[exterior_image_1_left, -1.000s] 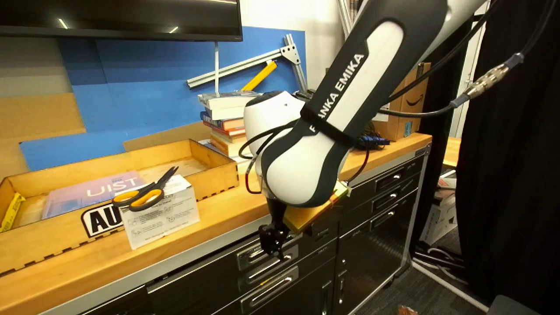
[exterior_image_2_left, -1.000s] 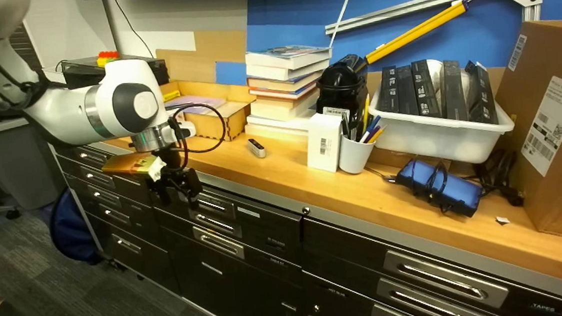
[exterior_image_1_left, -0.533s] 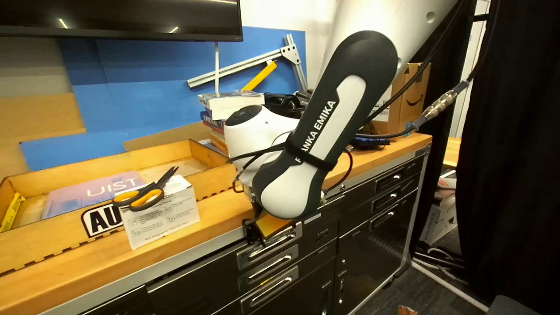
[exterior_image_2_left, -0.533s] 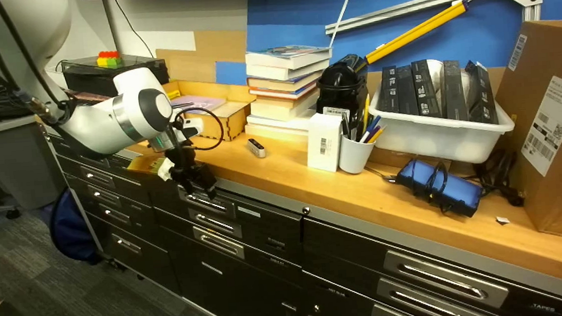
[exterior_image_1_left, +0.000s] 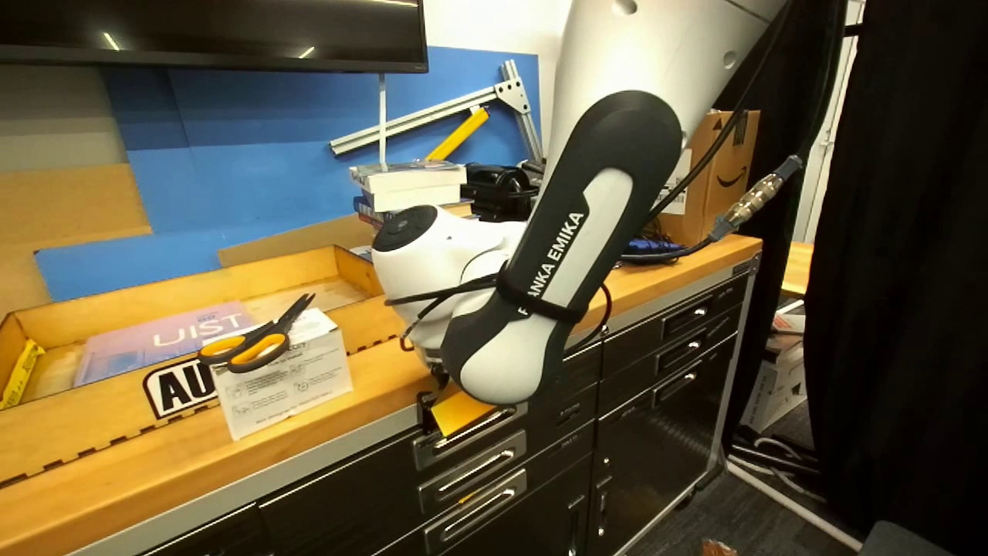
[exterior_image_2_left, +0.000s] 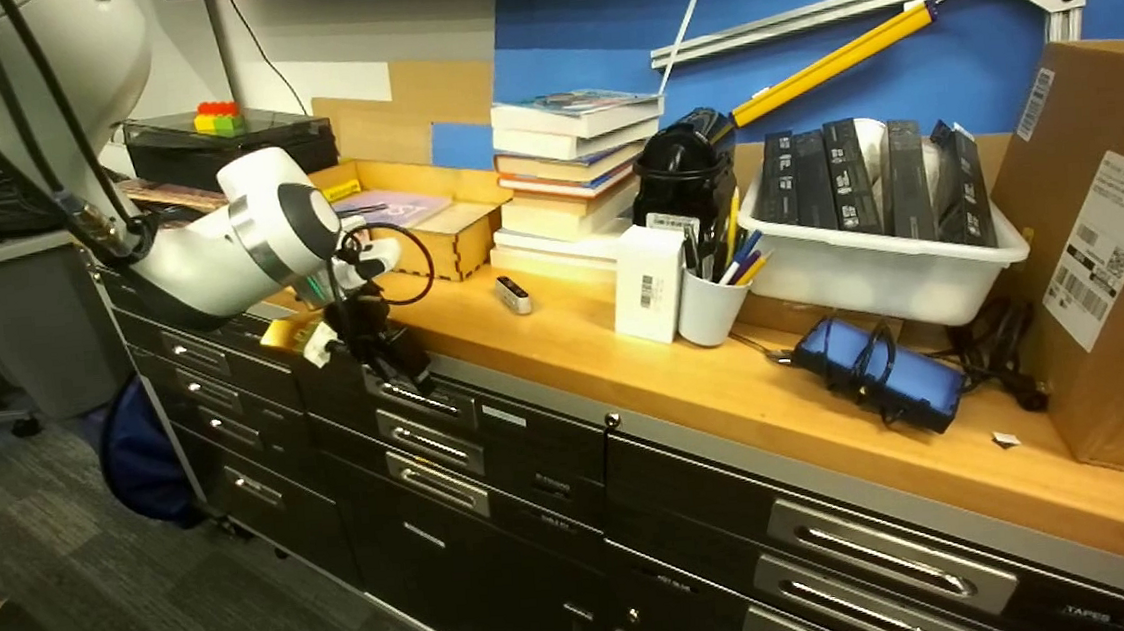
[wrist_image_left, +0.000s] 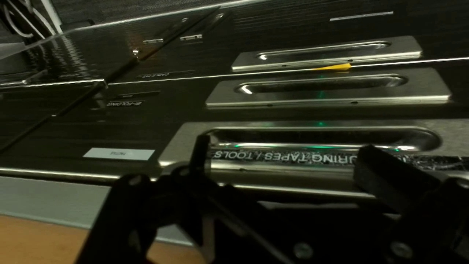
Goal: Pick up the blue object from the counter and put it in the open drawer and close it
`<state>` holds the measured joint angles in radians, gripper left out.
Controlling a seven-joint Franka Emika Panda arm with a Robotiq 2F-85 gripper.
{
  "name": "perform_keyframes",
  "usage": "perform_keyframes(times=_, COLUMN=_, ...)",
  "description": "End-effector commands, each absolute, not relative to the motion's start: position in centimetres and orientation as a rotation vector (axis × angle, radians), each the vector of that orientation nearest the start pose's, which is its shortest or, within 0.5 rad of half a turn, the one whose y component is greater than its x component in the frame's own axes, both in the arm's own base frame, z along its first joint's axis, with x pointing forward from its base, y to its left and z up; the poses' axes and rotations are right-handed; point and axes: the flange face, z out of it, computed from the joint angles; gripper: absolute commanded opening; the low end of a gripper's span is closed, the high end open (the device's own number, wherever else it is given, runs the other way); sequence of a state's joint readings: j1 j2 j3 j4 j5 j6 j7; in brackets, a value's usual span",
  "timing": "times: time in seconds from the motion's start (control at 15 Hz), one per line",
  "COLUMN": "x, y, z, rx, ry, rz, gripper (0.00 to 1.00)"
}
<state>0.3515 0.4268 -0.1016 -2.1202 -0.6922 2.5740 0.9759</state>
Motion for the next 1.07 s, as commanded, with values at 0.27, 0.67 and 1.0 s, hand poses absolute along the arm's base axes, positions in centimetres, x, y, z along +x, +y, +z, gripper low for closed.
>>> perform_keyframes(times=0.27, x=53.5, y=11.6, z=29.1, rx=-3.49, ry=0.1, rz=-0.327, gripper=1.0)
perform_keyframes(times=0.67, x=51.2, y=7.6, z=40.5, rx=-3.352, ry=-0.107, rz=-0.217, gripper=1.0)
perform_keyframes(times=1.0, x=50.9, y=6.2, z=44.5, rx=-3.3, ry=-0.066, rz=-0.162, gripper=1.0)
